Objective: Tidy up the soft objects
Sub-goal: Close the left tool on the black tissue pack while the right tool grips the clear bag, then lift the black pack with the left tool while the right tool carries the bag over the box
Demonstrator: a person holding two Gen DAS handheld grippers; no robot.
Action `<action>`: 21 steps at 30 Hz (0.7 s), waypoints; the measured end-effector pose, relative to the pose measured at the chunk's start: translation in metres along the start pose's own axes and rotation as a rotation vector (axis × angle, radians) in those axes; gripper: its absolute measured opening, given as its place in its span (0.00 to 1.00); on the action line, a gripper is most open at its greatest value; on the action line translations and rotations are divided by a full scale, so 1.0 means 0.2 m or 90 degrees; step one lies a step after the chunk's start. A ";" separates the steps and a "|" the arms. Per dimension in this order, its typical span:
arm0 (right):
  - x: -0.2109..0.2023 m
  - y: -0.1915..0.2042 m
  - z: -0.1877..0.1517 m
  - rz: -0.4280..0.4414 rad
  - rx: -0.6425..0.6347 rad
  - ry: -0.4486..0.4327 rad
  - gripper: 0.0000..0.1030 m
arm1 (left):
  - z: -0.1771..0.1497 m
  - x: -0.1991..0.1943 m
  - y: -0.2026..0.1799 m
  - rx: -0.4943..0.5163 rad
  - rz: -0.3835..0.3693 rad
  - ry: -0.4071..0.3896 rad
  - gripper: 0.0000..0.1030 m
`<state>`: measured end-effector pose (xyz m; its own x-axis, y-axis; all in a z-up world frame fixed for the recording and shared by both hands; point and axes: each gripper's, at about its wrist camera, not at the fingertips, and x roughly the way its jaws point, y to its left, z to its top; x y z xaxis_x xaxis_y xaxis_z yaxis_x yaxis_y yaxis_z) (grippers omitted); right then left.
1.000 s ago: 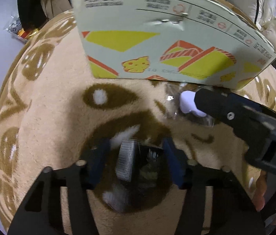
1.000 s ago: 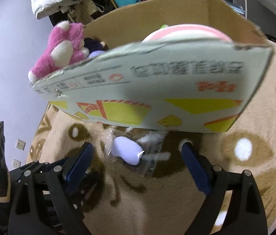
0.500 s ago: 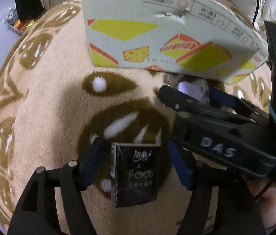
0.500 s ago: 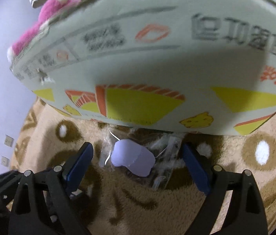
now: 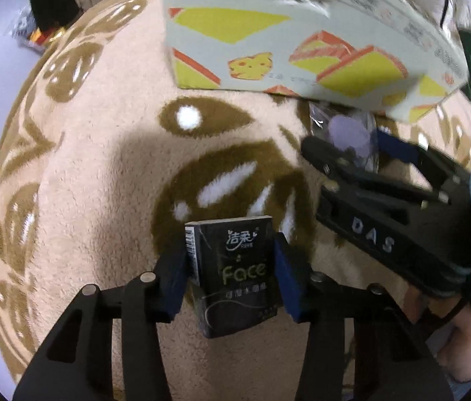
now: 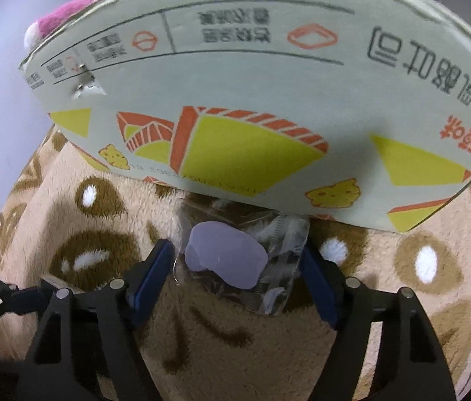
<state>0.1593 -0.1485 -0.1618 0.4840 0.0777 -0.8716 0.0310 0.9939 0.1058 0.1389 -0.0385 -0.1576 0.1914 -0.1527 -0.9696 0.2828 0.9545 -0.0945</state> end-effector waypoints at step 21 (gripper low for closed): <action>-0.37 -0.15 -0.08 0.050 0.015 -0.076 0.66 | 0.04 -0.37 0.08 -0.065 0.015 -0.245 0.42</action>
<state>0.1092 -0.1836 -0.1078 0.5866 0.1433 -0.7971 0.0094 0.9830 0.1836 0.1367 -0.0137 -0.0865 0.5409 -0.1965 -0.8178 0.1826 0.9766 -0.1139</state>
